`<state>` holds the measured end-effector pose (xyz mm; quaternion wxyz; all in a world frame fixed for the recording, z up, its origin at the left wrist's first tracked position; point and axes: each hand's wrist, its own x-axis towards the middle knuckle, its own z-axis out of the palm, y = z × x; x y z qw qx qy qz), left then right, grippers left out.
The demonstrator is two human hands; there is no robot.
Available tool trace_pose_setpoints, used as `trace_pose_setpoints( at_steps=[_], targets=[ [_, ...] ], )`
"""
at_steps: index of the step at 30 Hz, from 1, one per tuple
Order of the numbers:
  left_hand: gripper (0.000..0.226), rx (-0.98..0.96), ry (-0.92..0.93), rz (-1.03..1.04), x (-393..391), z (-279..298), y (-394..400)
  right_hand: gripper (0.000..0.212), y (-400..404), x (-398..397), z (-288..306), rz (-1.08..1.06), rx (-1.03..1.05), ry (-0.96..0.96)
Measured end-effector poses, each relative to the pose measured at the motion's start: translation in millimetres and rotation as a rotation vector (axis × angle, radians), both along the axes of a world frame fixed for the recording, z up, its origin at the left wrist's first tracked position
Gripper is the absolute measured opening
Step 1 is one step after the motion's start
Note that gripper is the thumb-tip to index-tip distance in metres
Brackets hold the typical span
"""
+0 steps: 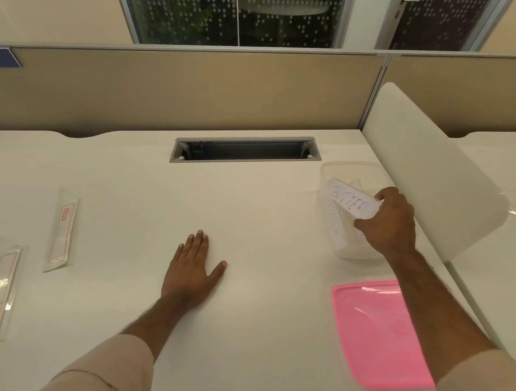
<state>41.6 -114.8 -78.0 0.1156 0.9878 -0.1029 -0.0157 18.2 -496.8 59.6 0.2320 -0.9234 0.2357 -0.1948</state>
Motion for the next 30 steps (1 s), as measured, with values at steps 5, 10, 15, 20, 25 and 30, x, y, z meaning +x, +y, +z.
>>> trace_pose_setpoints(
  at_steps=[5, 10, 15, 20, 25, 30],
  targets=[
    [0.088, -0.014, -0.003, 0.001, 0, -1, 0, 0.070, 0, 17, -4, 0.031, 0.029, 0.255],
    [0.089, -0.013, -0.005, 0.005, 0, 0, 0, 0.061, -2, 29, -14, 0.072, 0.086, 0.403],
    [0.088, -0.015, -0.002, 0.005, 0, 0, 0, 0.043, 1, 38, -18, 0.153, 0.061, 0.488],
    [0.087, -0.017, -0.006, 0.005, 0, 0, 1, 0.037, 0, 42, -19, 0.142, 0.021, 0.487],
    [0.088, -0.028, -0.009, 0.006, 0, -1, 1, 0.034, 6, 34, -20, 0.102, 0.052, 0.435],
    [0.088, -0.039, 0.001, 0.003, 0, -1, 1, 0.032, 34, 11, -12, 0.110, -0.214, 0.027]
  ],
)
